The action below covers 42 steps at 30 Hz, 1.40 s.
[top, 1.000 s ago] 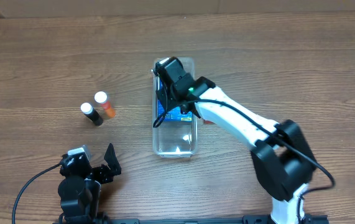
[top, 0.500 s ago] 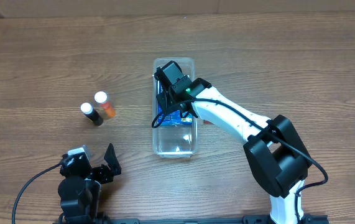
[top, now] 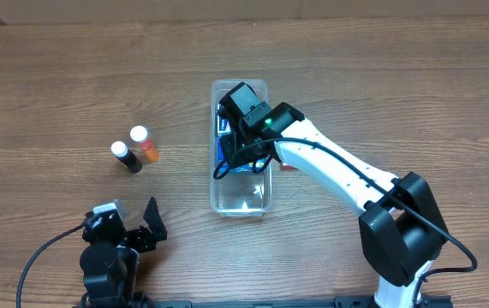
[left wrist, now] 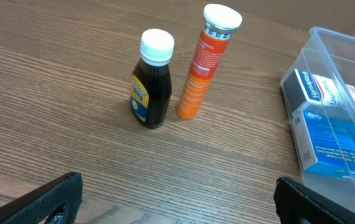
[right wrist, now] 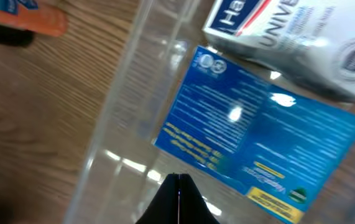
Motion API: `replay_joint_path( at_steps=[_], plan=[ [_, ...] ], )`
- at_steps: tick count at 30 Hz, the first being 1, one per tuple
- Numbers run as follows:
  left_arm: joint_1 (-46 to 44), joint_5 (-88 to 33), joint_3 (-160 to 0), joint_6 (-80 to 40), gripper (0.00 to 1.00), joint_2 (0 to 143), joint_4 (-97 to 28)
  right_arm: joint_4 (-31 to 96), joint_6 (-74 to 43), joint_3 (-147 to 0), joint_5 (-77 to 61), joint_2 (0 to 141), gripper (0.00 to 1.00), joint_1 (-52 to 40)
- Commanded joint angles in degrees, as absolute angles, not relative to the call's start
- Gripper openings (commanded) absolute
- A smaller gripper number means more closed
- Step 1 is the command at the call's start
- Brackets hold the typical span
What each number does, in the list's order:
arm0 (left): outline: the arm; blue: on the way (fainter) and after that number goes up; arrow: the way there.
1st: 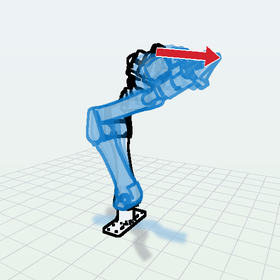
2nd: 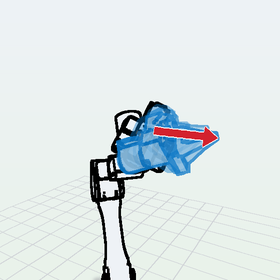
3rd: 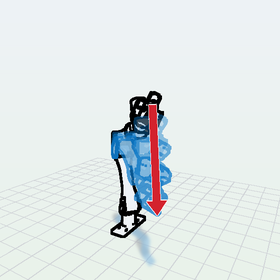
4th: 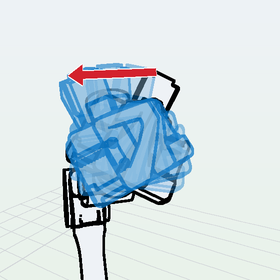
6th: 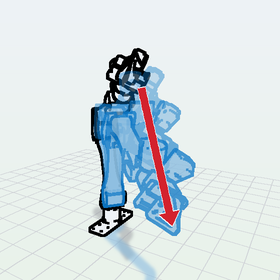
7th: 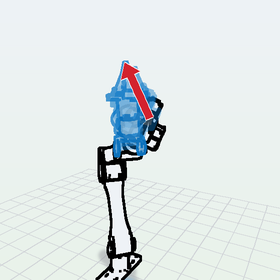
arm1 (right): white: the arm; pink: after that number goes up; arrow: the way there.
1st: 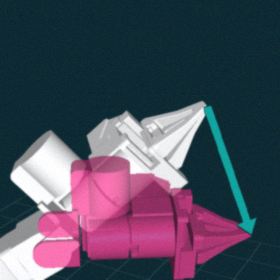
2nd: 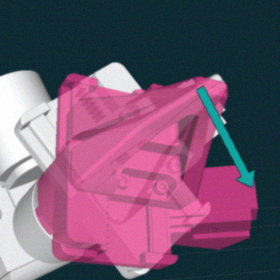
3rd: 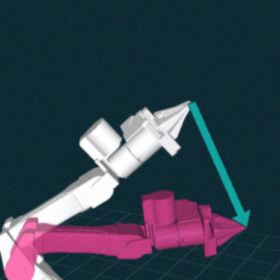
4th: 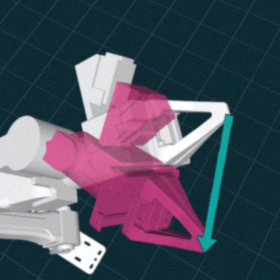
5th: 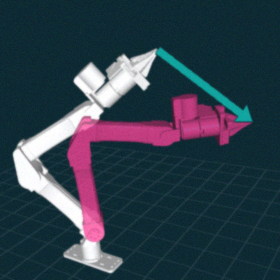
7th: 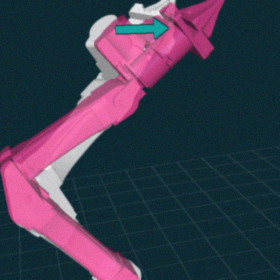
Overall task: Pack container
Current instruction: 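Lower the blue box into the container beside the Hansaplast box, then release the blue box and raise the right gripper out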
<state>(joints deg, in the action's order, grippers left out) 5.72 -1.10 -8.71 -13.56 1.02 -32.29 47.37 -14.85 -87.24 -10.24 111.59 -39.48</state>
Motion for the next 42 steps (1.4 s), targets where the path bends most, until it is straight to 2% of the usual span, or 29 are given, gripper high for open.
replay_joint_path(
  at_steps=[1,18,26,30,36,42],
  plan=[
    [5.72,-1.13,-8.54,-14.35,1.0,0.62,-32.29,44.42,-20.05,-83.79,-13.63,110.96,0.04,-39.51],
    [5.72,-1.13,-8.54,-14.35,1.0,0.62,-32.29,36.38,-24.34,-81.34,-13.63,116.95,0.04,-39.22],
    [5.72,-1.13,-8.54,-14.35,1.0,0.62,-32.29,30.74,-27.38,-81.34,-13.65,118.43,0.04,-36.1],
    [5.72,-1.13,-8.54,-14.35,1.0,0.62,-32.29,28.58,-22.31,-82.0,-14.28,118.37,0.04,-34.02],
    [5.72,-1.13,-8.54,-14.35,1.0,0.62,-32.29,34.28,-13.72,-88.2,-15.11,115.52,0.04,-33.98],
    [5.72,-1.13,-8.54,-14.35,1.0,0.62,-32.29,39.29,-11.94,-92.42,-14.98,109.71,0.04,-34.87]
  ],
)
